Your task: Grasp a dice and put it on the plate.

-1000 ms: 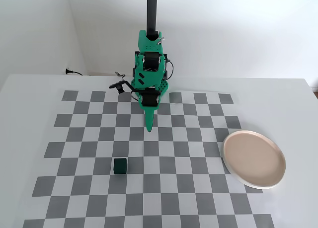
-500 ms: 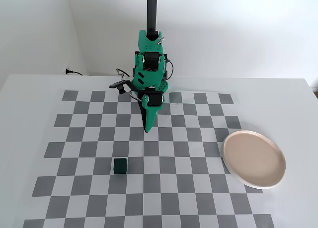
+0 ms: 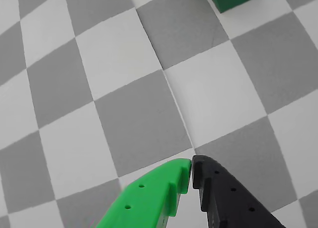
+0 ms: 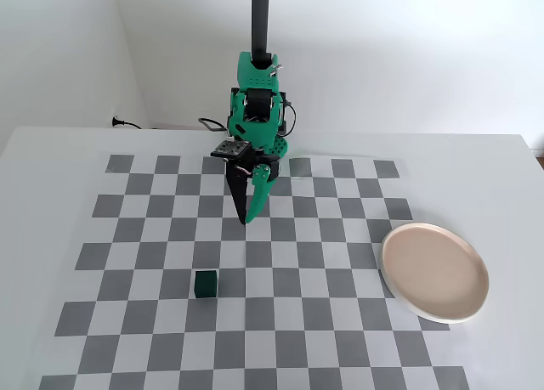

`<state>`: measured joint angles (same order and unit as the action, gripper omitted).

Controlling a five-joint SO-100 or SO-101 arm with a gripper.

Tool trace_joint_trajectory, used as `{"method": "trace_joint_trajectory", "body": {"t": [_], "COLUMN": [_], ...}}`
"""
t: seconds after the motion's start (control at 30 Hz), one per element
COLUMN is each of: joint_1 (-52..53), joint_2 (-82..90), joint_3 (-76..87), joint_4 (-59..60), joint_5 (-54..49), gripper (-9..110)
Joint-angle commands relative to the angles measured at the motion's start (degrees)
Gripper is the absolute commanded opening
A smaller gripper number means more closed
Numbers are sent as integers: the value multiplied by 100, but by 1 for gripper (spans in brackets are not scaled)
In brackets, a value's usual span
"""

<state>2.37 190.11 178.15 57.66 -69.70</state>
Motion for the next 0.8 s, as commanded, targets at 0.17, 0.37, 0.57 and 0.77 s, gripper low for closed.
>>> {"method": "trace_joint_trajectory", "body": {"t": [0.17,0.37,0.57,0.77], "joint_1": [97,132,9,-18], "joint_2": [105,105,105,-18], "joint_3": [-88,-88,-105,-114], "joint_4": [-158,-932,-1459,-1758], "joint_5": [-2030,-2602,-2646,-2698], "gripper": [-4,4,10,10]}}
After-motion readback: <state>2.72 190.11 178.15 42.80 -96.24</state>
